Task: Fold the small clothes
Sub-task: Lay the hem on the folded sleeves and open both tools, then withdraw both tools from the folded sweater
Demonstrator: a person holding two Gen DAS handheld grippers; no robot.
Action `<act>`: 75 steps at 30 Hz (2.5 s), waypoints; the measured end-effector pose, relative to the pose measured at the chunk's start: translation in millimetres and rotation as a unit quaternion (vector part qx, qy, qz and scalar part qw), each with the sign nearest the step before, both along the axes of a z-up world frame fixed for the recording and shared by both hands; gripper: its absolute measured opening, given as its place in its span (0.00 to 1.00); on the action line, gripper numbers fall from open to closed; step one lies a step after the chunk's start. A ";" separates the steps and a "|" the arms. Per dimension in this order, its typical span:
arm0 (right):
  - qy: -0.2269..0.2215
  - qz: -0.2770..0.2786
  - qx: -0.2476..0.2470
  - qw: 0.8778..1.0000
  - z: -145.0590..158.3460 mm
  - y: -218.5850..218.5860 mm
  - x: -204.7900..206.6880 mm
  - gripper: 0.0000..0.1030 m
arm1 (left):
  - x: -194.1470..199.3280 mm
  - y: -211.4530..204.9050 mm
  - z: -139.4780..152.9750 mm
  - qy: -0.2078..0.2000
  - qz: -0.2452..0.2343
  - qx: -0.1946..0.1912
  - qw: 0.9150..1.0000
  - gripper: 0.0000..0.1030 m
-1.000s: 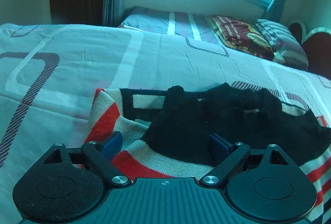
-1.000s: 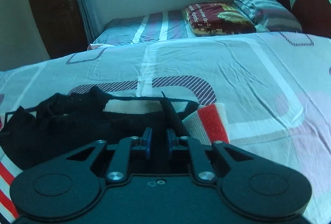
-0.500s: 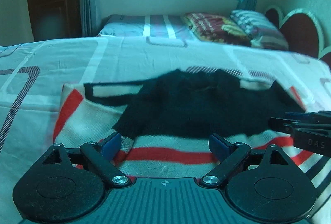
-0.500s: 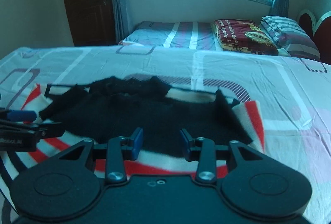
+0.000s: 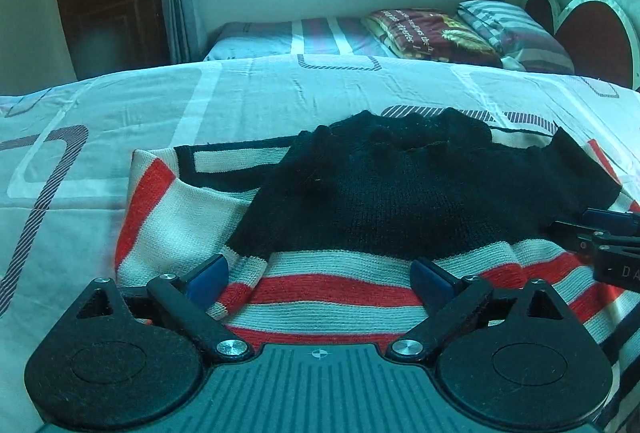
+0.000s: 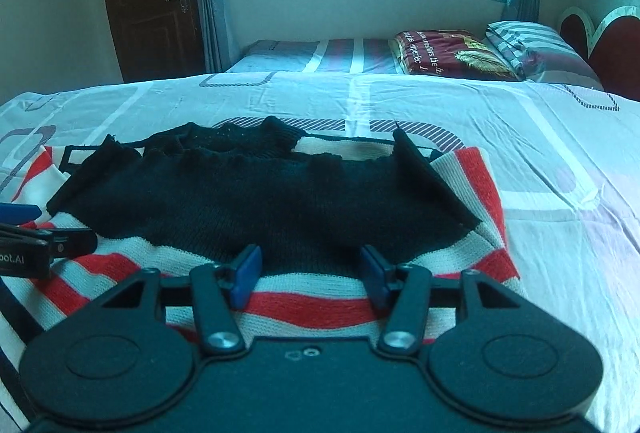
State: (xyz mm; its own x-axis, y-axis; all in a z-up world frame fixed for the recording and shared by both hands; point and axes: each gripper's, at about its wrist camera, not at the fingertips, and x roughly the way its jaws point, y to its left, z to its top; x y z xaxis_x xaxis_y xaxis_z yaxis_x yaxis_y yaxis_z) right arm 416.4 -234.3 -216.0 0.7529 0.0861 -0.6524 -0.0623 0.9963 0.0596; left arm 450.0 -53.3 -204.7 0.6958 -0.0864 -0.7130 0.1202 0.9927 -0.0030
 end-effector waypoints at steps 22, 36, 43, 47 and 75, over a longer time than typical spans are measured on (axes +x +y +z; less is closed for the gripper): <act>-0.010 0.012 0.015 1.000 22.8 35.8 -53.6 0.45 | -65.3 18.5 34.9 -0.041 -0.022 -0.010 0.999 0.94; 0.008 -0.041 0.007 0.999 11.4 24.1 -92.4 0.46 | -82.6 32.7 4.7 -0.015 -0.045 -0.010 0.999 0.94; -0.002 -0.053 0.013 0.999 24.6 27.6 -116.0 0.47 | -103.7 37.9 18.7 -0.024 -0.033 -0.019 0.999 0.94; 0.006 -0.044 0.009 0.999 22.6 35.0 -123.9 0.47 | -115.6 36.6 16.6 -0.024 -0.037 -0.024 0.999 0.94; 0.039 -0.100 -0.034 0.994 9.0 2.1 -119.3 0.49 | -110.8 38.9 7.4 0.002 -0.021 -0.019 1.000 0.95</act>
State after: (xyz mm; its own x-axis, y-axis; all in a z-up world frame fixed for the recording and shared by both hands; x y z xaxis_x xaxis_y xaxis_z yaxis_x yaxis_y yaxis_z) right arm 297.1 -232.2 -206.9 0.6967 -0.1067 -0.7093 0.1391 0.9902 -0.0123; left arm 339.2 -14.3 -197.4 0.6881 -0.1429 -0.7114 0.1622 0.9859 -0.0411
